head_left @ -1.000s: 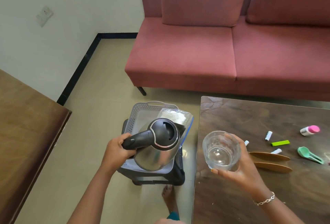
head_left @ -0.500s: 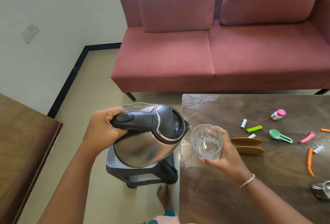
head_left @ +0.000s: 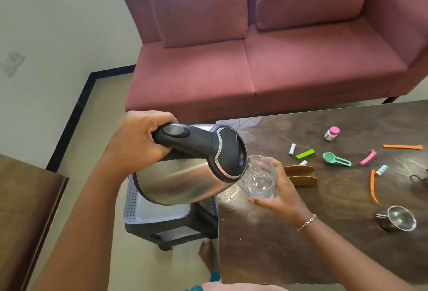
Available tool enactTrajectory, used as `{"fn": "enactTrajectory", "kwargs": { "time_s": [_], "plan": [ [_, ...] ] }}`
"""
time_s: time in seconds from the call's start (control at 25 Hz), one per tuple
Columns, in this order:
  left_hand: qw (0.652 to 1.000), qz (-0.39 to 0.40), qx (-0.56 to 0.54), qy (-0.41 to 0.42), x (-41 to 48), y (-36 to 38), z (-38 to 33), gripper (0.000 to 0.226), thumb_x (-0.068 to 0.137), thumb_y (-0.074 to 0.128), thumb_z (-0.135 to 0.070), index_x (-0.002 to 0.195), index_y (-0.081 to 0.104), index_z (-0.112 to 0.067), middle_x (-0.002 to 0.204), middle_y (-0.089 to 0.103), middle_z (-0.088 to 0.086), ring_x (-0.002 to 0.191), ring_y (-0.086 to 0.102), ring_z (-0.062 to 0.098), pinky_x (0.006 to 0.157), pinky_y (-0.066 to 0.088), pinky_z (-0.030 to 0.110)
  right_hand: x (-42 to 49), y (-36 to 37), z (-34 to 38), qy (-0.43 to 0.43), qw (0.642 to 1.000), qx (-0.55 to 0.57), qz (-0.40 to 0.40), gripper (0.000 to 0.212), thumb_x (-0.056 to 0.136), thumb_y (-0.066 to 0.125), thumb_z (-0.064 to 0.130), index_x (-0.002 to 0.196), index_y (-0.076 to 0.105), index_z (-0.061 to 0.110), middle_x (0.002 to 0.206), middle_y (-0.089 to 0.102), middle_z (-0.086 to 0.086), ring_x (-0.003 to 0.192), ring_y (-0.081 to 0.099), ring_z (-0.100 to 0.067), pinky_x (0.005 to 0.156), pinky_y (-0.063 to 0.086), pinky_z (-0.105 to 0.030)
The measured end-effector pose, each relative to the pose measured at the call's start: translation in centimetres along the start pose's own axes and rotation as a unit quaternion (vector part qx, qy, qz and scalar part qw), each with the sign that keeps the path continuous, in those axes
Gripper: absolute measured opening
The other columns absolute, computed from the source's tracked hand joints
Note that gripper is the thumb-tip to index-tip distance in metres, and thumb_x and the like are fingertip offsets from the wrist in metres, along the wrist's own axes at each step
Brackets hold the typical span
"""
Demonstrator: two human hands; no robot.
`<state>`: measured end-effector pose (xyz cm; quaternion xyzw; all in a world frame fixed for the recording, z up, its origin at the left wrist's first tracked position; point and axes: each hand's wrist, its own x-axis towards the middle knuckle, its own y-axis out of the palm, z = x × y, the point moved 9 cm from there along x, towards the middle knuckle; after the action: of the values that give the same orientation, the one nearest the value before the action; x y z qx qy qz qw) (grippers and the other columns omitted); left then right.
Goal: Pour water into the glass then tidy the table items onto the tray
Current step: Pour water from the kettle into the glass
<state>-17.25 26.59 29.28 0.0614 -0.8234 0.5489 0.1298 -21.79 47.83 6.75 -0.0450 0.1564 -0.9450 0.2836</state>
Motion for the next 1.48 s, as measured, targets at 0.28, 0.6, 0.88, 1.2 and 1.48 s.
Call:
{"fn": "enactTrajectory", "kwargs": {
  "time_s": [0.28, 0.6, 0.88, 1.2, 1.48],
  "plan": [
    [0.996, 0.027, 0.053, 0.072, 2.4, 0.9, -4.2, 0.013, 0.058, 0.056, -0.008, 0.068, 0.065, -0.009, 0.054, 0.059, 0.003, 0.051, 0.054, 0.027, 0.047, 0.046, 0.042, -1.0, -2.1, -0.8, 0.008, 1.000, 0.001, -0.027, 0.089, 0.050, 0.082, 0.043, 0.120, 0.027, 0.044, 0.128, 0.047, 0.002, 0.115, 0.050, -0.013, 0.089, 0.043, -0.008],
    [0.988, 0.061, 0.083, 0.117, 3.7, 1.8, -7.0, 0.014, 0.054, 0.057, -0.005, 0.065, 0.065, -0.007, 0.051, 0.057, 0.004, 0.046, 0.050, 0.027, 0.043, 0.044, 0.038, -1.7, -3.0, -1.5, 0.016, 0.999, -0.005, -0.045, 0.096, 0.054, 0.088, 0.026, 0.126, 0.025, 0.032, 0.128, 0.043, 0.004, 0.116, 0.049, -0.016, 0.088, 0.039, -0.008],
    [0.981, 0.086, 0.108, 0.139, 4.0, 2.0, -8.7, 0.012, 0.051, 0.054, -0.004, 0.059, 0.060, -0.011, 0.048, 0.041, -0.006, 0.042, 0.038, 0.020, 0.045, 0.030, 0.019, -2.3, -3.2, -2.4, 0.029, 0.998, -0.003, -0.053, 0.097, 0.053, 0.089, 0.022, 0.125, 0.025, 0.031, 0.126, 0.045, 0.003, 0.115, 0.049, -0.017, 0.088, 0.037, -0.007],
    [0.976, 0.086, 0.120, 0.161, 4.0, 1.3, -9.9, 0.009, 0.051, 0.053, -0.005, 0.055, 0.055, -0.013, 0.048, 0.030, -0.010, 0.042, 0.030, 0.016, 0.047, 0.021, 0.014, -3.1, -3.4, -3.1, 0.041, 0.998, -0.025, -0.050, 0.098, 0.054, 0.088, 0.028, 0.128, 0.023, 0.032, 0.126, 0.042, 0.008, 0.115, 0.047, -0.013, 0.091, 0.044, -0.020],
    [0.969, 0.089, 0.149, 0.176, 3.8, 1.5, -10.5, 0.008, 0.052, 0.058, -0.009, 0.053, 0.051, -0.013, 0.047, 0.030, -0.008, 0.042, 0.030, 0.020, 0.041, 0.032, 0.026, -3.7, -3.7, -3.1, 0.042, 0.997, -0.026, -0.051, 0.097, 0.055, 0.088, 0.025, 0.127, 0.023, 0.032, 0.126, 0.041, 0.006, 0.117, 0.045, -0.014, 0.093, 0.043, -0.023]
  ]
}}
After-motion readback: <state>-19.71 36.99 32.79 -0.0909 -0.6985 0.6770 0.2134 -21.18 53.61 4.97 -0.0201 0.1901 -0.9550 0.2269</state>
